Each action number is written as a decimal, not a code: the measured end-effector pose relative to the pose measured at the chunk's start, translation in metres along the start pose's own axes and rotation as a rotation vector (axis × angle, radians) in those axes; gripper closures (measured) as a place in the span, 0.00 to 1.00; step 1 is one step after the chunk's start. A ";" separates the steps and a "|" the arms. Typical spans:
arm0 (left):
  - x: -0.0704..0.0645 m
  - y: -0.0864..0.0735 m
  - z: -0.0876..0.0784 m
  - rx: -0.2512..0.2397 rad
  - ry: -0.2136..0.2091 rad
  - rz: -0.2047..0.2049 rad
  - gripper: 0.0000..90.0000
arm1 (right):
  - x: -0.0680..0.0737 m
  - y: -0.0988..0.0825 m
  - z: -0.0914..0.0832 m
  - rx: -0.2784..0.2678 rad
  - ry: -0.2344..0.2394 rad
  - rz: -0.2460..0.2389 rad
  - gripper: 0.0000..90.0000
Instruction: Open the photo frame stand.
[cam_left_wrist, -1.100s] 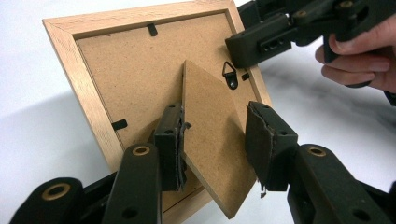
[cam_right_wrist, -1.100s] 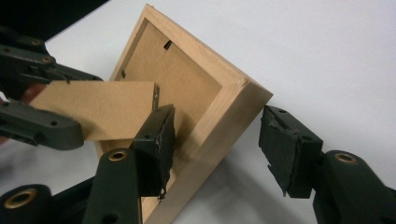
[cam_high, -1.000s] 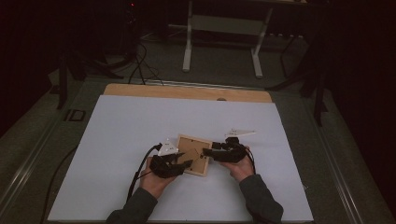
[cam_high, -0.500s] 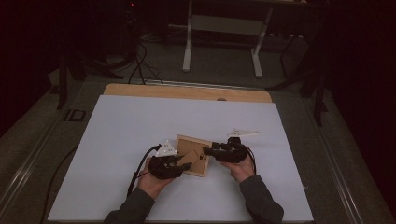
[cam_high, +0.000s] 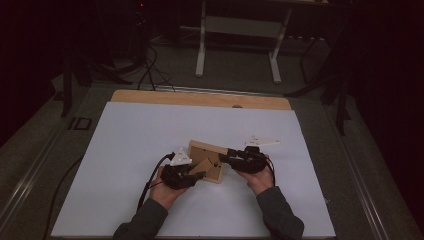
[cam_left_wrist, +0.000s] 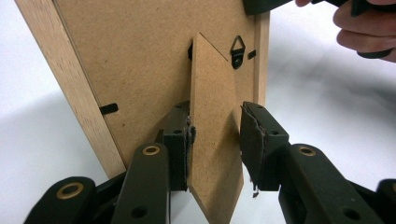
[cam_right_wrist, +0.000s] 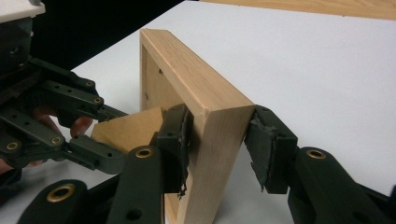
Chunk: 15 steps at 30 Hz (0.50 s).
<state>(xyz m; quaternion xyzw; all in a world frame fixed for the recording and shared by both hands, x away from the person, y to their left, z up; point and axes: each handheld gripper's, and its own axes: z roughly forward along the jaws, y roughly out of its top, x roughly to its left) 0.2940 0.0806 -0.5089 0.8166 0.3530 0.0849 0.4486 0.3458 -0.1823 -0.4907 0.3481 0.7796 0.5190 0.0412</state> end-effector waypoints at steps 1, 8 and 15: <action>0.000 0.001 0.001 0.000 0.004 0.004 0.73 | 0.001 0.000 0.000 -0.002 -0.006 -0.006 0.66; 0.006 0.006 0.008 0.011 0.038 0.012 0.72 | 0.010 0.004 -0.004 -0.011 -0.078 -0.084 0.68; 0.009 0.006 0.011 0.004 0.044 0.013 0.72 | 0.017 0.003 -0.004 -0.023 -0.132 -0.137 0.68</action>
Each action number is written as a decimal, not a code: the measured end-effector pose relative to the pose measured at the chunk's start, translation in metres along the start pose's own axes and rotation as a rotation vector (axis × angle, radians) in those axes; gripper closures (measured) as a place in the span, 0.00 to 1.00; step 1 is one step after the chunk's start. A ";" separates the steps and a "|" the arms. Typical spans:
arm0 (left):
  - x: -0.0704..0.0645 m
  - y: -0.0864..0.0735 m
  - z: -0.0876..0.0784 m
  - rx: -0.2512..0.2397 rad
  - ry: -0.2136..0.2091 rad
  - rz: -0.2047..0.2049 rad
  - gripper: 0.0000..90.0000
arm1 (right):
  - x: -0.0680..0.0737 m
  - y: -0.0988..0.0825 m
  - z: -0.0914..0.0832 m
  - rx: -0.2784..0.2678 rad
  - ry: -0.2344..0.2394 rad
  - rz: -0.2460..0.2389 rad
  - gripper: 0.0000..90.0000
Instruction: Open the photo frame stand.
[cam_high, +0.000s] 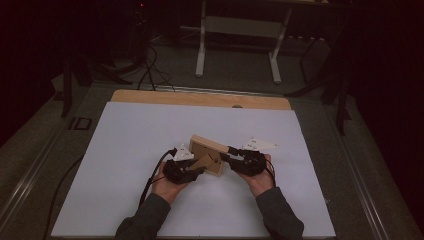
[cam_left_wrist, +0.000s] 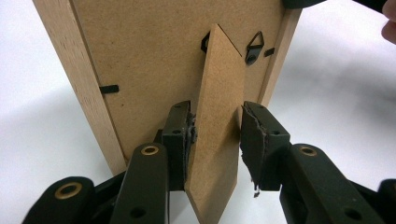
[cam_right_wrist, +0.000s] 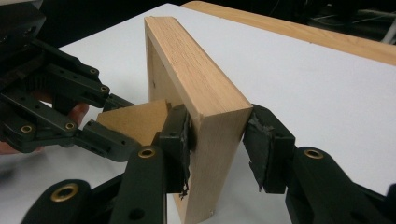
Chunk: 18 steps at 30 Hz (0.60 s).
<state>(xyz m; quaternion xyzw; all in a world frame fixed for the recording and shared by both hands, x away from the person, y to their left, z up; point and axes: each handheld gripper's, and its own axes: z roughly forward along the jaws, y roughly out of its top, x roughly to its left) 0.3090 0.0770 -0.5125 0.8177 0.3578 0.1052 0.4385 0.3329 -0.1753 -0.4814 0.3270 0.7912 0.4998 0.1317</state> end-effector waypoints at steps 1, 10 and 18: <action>0.000 0.000 0.000 0.000 0.003 0.005 0.72 | 0.001 0.000 0.000 0.000 -0.004 -0.007 0.68; 0.000 -0.006 -0.003 0.012 0.028 0.021 0.69 | 0.020 -0.001 0.001 -0.002 -0.059 -0.097 0.68; -0.002 -0.010 -0.010 -0.012 0.004 0.028 0.67 | 0.028 -0.003 0.000 0.004 -0.057 -0.120 0.67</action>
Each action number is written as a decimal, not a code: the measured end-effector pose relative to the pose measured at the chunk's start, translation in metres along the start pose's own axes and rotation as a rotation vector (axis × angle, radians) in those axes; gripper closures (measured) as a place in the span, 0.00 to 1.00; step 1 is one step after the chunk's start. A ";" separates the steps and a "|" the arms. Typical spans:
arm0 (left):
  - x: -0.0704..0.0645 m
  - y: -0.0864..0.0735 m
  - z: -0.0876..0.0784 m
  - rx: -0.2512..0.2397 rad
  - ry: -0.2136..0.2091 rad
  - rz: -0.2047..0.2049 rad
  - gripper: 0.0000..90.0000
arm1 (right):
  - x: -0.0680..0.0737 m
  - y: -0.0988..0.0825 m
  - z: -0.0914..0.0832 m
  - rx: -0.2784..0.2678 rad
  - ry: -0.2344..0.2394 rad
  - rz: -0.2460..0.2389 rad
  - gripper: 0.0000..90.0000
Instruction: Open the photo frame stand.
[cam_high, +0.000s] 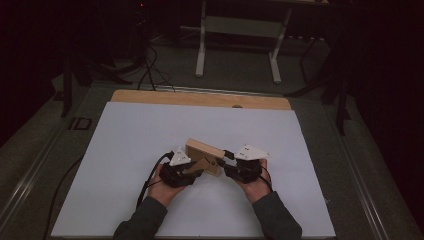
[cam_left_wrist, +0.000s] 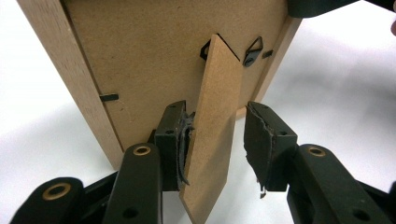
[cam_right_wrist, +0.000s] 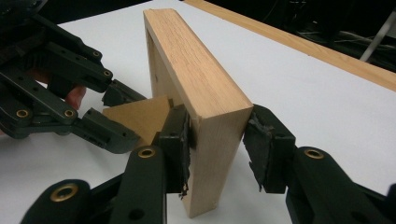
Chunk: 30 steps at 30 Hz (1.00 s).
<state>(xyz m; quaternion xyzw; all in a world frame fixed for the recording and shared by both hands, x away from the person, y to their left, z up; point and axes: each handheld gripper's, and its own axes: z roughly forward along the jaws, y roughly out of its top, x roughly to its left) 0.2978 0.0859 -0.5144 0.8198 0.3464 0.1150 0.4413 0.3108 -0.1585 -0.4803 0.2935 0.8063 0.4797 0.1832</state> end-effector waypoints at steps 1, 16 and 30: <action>0.000 -0.001 -0.001 -0.004 -0.004 0.001 0.67 | 0.001 0.000 0.000 0.000 0.005 0.002 0.67; -0.003 -0.004 -0.008 -0.003 -0.016 0.012 0.68 | 0.014 -0.006 0.000 0.009 -0.003 -0.047 0.66; -0.006 -0.013 -0.012 -0.003 -0.028 0.010 0.68 | 0.025 -0.011 -0.003 0.025 0.021 -0.078 0.63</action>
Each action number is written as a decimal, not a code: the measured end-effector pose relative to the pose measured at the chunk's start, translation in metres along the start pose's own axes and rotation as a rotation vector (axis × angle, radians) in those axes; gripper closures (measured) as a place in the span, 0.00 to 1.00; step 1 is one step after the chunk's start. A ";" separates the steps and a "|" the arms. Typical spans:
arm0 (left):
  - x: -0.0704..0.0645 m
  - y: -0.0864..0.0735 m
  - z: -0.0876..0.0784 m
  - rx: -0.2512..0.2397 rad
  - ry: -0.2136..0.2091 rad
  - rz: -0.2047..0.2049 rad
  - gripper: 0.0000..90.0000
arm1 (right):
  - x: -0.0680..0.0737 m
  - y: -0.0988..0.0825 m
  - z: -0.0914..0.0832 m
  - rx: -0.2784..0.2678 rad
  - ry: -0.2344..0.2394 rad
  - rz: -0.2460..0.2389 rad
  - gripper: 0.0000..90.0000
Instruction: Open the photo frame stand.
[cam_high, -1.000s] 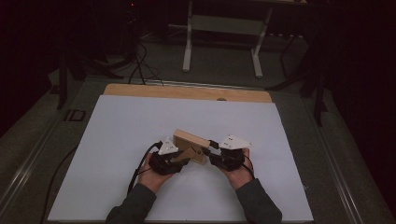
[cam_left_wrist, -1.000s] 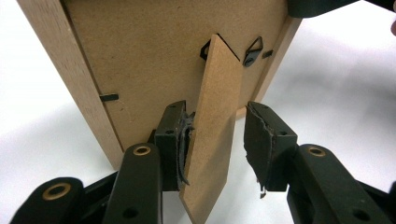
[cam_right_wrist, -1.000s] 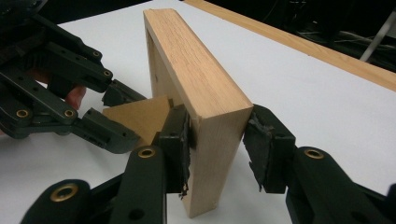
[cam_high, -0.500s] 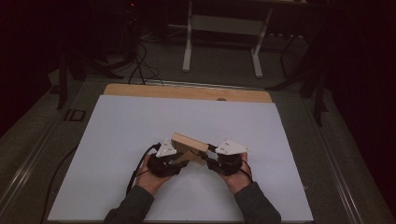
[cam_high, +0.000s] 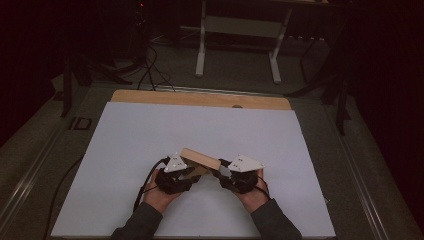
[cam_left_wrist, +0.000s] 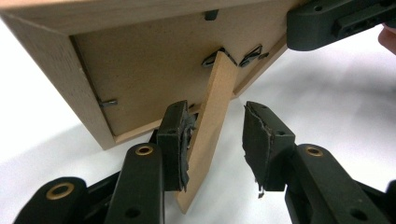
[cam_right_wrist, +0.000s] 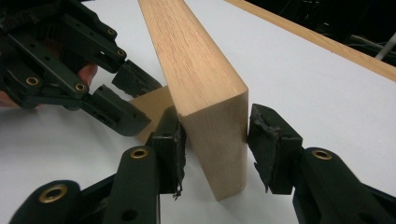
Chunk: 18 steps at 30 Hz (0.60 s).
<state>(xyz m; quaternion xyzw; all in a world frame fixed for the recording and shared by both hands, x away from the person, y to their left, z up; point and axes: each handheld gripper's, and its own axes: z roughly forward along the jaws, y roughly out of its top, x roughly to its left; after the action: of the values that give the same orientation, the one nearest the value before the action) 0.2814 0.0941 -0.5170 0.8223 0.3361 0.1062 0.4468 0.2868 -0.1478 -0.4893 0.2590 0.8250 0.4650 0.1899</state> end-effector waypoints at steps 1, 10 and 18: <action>0.000 -0.001 0.000 -0.001 -0.002 -0.002 0.68 | 0.001 0.000 0.000 0.005 -0.002 -0.004 0.62; -0.004 -0.007 -0.002 -0.001 -0.008 -0.005 0.69 | 0.010 -0.002 -0.001 0.017 -0.016 -0.036 0.62; -0.005 -0.010 -0.002 0.000 -0.011 -0.001 0.68 | 0.013 -0.006 -0.001 0.025 -0.024 -0.039 0.62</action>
<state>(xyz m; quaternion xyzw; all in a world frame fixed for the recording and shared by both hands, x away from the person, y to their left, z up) 0.2718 0.0957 -0.5228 0.8227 0.3343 0.1014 0.4485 0.2746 -0.1435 -0.4948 0.2510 0.8333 0.4476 0.2055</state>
